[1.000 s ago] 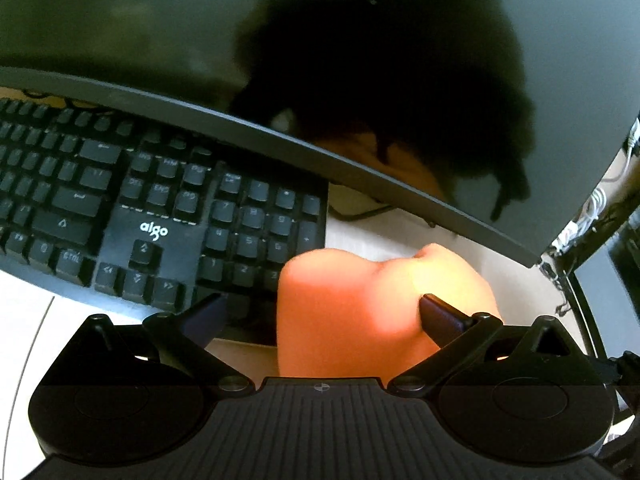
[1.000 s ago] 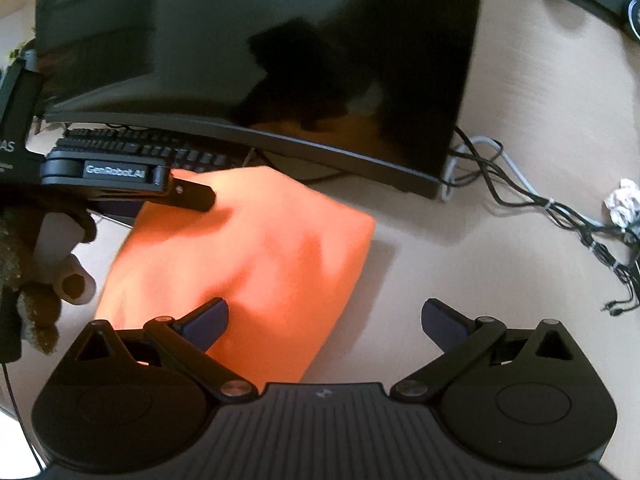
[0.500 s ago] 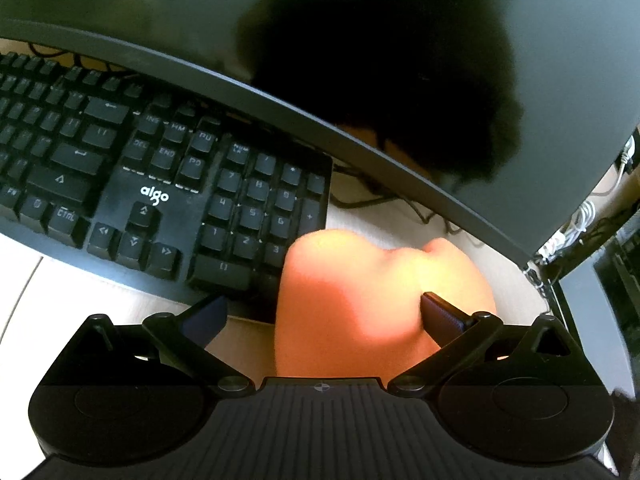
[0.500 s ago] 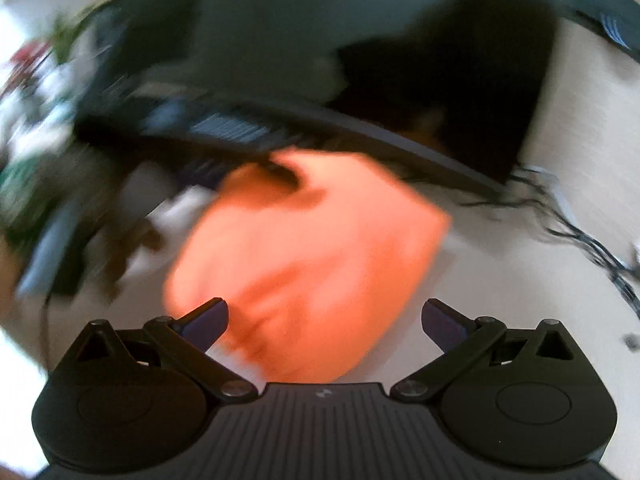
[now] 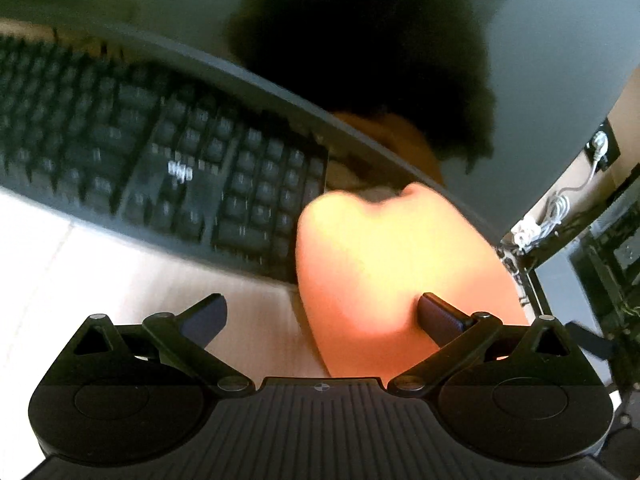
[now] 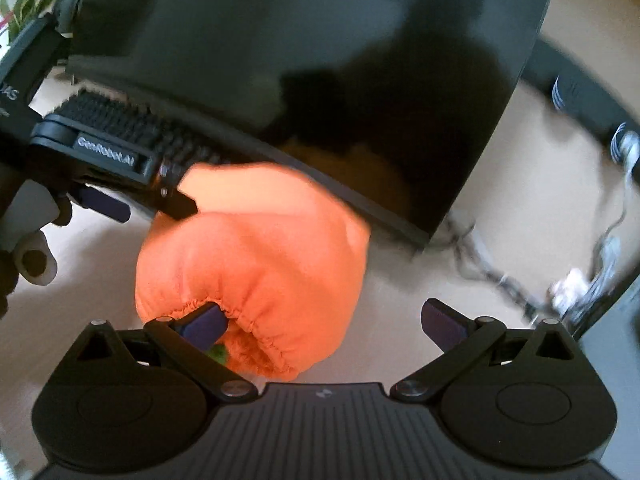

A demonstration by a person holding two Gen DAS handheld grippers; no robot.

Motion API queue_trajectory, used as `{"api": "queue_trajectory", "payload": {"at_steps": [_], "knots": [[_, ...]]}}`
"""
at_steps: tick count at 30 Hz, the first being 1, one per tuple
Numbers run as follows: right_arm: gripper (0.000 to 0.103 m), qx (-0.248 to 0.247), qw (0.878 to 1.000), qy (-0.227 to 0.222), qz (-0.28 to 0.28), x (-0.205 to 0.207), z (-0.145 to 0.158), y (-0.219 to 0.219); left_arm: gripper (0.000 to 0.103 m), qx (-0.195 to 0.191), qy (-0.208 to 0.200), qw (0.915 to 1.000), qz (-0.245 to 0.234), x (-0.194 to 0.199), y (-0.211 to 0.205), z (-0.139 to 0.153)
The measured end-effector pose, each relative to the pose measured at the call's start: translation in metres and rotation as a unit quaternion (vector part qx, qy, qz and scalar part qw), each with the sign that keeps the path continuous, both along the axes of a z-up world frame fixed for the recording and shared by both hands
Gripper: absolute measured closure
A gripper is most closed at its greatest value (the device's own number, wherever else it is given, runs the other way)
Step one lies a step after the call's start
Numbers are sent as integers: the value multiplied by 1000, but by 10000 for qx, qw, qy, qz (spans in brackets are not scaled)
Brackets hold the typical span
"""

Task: Fold clothes

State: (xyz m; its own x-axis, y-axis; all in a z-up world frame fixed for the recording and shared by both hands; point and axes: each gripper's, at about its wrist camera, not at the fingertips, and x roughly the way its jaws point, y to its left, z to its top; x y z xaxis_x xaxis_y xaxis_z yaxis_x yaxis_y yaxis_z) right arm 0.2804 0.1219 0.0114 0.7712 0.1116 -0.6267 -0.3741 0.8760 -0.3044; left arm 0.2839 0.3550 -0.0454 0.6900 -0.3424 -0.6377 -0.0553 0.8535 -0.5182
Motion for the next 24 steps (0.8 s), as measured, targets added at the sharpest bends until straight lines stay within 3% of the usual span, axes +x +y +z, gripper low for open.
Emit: {"api": "queue_trajectory", "payload": {"at_steps": [2,5,10,14,18,24], "knots": [[0,-74,9997,237,-18,-1,-7,1,0,147,21,9999,4,-6,0,-5],[0,323,9986,359,234,-15,0,-6,0,398,-71,9992,65,-5,-2,-5],[0,794,9956,-167,-460,2,9,-25,0,422,-97,9989,151,-7,-2,-5],[0,406,9953,368,-804,50,-22,-16,0,428,-46,9988,225,-4,-4,-10],[0,409,9951,411,-802,55,-37,-21,0,479,87,9980,405,-1,-9,-8],[0,717,9928,620,-728,52,-35,-36,0,1248,-23,9897,704,-30,-33,12]]}}
